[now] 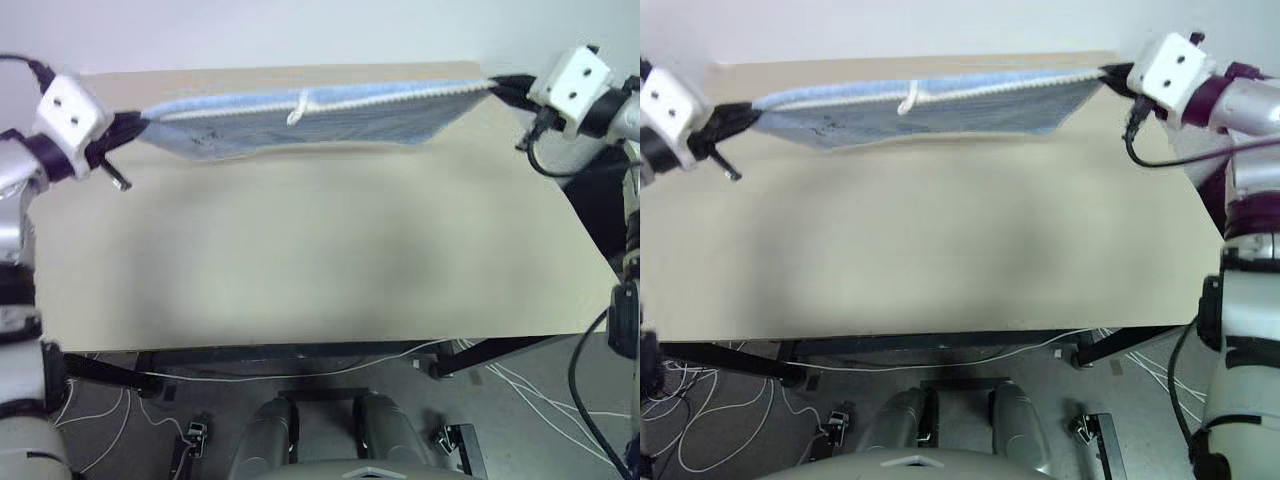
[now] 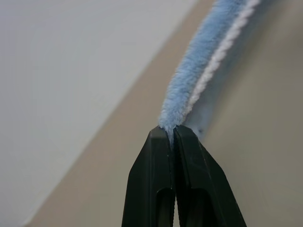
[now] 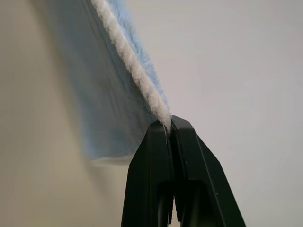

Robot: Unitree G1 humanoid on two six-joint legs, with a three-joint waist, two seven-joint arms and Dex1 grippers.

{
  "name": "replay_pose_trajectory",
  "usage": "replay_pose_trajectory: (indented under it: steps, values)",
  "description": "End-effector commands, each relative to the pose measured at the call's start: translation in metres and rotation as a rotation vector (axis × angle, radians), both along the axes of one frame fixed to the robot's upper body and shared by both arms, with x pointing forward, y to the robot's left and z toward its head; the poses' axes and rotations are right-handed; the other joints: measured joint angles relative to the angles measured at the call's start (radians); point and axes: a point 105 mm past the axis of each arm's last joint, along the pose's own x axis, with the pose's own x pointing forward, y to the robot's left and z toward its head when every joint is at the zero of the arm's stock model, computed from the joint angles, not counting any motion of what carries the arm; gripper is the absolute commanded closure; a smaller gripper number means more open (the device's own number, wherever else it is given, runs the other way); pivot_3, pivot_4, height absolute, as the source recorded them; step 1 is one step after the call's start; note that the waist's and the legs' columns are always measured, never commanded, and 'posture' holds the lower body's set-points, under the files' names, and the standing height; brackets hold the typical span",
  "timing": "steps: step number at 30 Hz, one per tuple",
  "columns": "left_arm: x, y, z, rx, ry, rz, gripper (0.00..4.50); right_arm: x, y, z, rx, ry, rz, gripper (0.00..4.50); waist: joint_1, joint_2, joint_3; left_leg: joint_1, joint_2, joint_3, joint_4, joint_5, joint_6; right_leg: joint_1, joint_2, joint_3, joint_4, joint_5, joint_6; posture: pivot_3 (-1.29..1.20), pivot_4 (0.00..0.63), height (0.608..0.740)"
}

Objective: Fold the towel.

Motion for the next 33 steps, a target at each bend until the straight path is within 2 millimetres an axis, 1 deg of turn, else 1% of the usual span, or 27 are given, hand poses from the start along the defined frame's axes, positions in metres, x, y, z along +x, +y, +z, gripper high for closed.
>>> replay_pose_trajectory:
  steps: [1,3,6,8,10,12,14,16,18,20,21,26,33]
  values:
    - [-0.028,0.013,-0.003,0.003,0.061,0.004,4.5,-0.026,-0.005,-0.023,0.032,0.142,0.049,4.44,0.003,0.0,0.0,0.0,0.0,0.0,0.001,0.0,0.0,0.0,0.0,0.0,0.001,0.0,0.0,0.0,0.15,0.74]
    - [-0.047,0.011,-0.031,0.022,0.181,-0.032,4.5,-0.045,-0.004,-0.058,0.036,0.303,0.078,4.44,0.012,0.001,0.0,0.0,0.0,0.0,0.001,0.0,0.0,0.0,0.0,0.0,0.001,0.0,0.0,0.0,0.15,0.74]
    - [-0.067,0.008,-0.05,0.012,0.286,-0.061,4.5,-0.068,-0.003,-0.084,0.042,0.448,0.092,4.44,0.024,0.002,0.001,0.0,0.0,0.001,0.002,-0.001,0.001,0.0,-0.001,0.001,0.0,0.0,0.0,0.0,0.15,0.74]
    - [-0.086,0.013,-0.074,0.009,0.405,-0.068,4.5,-0.089,-0.007,-0.103,0.045,0.579,0.092,4.44,0.029,0.002,0.001,0.001,0.0,0.001,0.003,-0.001,0.001,0.001,-0.002,0.001,0.0,0.0,0.0,0.0,0.15,0.74]
    - [-0.099,0.018,-0.087,-0.007,0.471,-0.05,4.5,-0.104,-0.01,-0.112,0.052,0.66,0.085,4.44,0.031,0.002,0.001,0.004,0.001,0.001,0.001,-0.001,0.001,0.005,-0.002,0.001,-0.003,0.0,-0.001,0.0,0.15,0.74]
    - [-0.106,0.022,-0.092,-0.03,0.503,-0.035,4.5,-0.112,-0.013,-0.116,0.063,0.706,0.078,4.44,0.038,0.002,0.001,0.005,0.001,0.001,0.001,-0.001,0.001,0.006,-0.002,0.0,-0.004,0.0,-0.001,0.0,0.15,0.74]
    - [-0.116,0.026,-0.104,-0.07,0.563,-0.026,4.5,-0.123,-0.017,-0.122,0.068,0.767,0.069,4.44,0.042,0.002,0.001,0.006,0.002,0.001,0.001,-0.001,0.001,0.007,-0.002,0.0,-0.004,0.0,-0.001,0.0,0.15,0.74]
    - [-0.122,0.028,-0.112,-0.084,0.6,-0.02,4.5,-0.128,-0.018,-0.124,0.069,0.796,0.066,4.44,0.044,0.002,0.001,0.006,0.002,0.001,0.001,-0.001,0.001,0.007,-0.002,0.0,-0.006,0.0,-0.001,0.0,0.15,0.74]
    - [-0.122,0.028,-0.114,-0.088,0.608,-0.022,4.5,-0.127,-0.017,-0.123,0.071,0.794,0.067,4.44,0.046,0.002,0.001,0.006,0.002,0.001,0.001,-0.001,0.001,0.008,-0.002,0.0,-0.006,0.0,-0.001,0.0,0.15,0.74]
    - [-0.117,0.025,-0.113,-0.093,0.597,-0.026,4.5,-0.122,-0.015,-0.122,0.069,0.774,0.072,4.44,0.046,0.002,0.001,0.006,0.002,0.001,0.001,-0.001,0.001,0.008,-0.002,0.0,-0.006,0.0,-0.001,0.0,0.15,0.74]
    - [-0.113,0.023,-0.11,-0.093,0.579,-0.03,4.5,-0.117,-0.014,-0.121,0.07,0.751,0.069,4.44,0.047,0.002,0.001,0.006,0.002,0.001,0.001,-0.001,0.001,0.008,-0.002,0.0,-0.007,0.0,-0.001,0.0,0.15,0.74]
    - [-0.073,0.026,-0.096,-0.123,0.467,0.046,4.5,-0.08,-0.011,-0.11,0.064,0.632,0.029,4.44,0.046,0.002,0.001,0.006,0.002,0.001,0.001,-0.001,0.001,0.008,-0.002,-0.001,-0.007,0.001,-0.001,0.0,0.15,0.74]
    - [-0.028,0.03,-0.093,-0.104,0.381,0.123,4.5,-0.03,-0.007,-0.108,0.054,0.52,-0.031,4.44,0.043,0.002,0.001,0.004,0.001,0.002,0.001,-0.001,0.001,0.005,0.0,-0.001,-0.006,0.001,-0.001,0.0,0.15,0.74]
